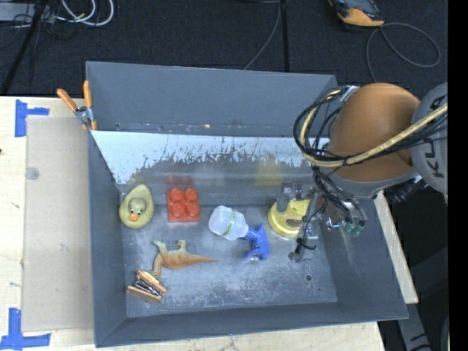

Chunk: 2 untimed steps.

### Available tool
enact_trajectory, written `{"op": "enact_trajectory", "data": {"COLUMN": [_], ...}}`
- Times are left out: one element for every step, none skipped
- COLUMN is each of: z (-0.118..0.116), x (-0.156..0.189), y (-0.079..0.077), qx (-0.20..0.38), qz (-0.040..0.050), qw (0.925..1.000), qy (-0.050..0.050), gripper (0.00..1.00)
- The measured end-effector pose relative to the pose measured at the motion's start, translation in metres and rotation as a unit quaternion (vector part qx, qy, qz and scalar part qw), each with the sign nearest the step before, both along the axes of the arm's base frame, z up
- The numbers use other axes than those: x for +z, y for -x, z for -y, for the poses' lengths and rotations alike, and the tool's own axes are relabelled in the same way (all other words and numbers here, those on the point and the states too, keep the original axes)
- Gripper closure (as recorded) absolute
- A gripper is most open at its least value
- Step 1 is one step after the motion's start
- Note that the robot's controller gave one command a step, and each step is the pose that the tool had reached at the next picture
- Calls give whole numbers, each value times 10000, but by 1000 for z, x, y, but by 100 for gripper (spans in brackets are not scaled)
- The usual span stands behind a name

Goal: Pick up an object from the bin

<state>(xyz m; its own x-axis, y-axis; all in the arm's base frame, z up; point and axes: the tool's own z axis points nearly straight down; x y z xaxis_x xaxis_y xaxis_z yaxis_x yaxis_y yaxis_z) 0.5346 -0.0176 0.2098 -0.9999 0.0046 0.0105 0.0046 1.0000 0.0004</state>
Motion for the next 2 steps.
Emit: {"op": "enact_trajectory", "data": {"z": [0,-29], "x": [4,-36], "y": [-1,-9], "qx": [2,140], "qz": [43,61], "qw": [10000,9999], "qy": [1,6], "gripper": [0,0]}}
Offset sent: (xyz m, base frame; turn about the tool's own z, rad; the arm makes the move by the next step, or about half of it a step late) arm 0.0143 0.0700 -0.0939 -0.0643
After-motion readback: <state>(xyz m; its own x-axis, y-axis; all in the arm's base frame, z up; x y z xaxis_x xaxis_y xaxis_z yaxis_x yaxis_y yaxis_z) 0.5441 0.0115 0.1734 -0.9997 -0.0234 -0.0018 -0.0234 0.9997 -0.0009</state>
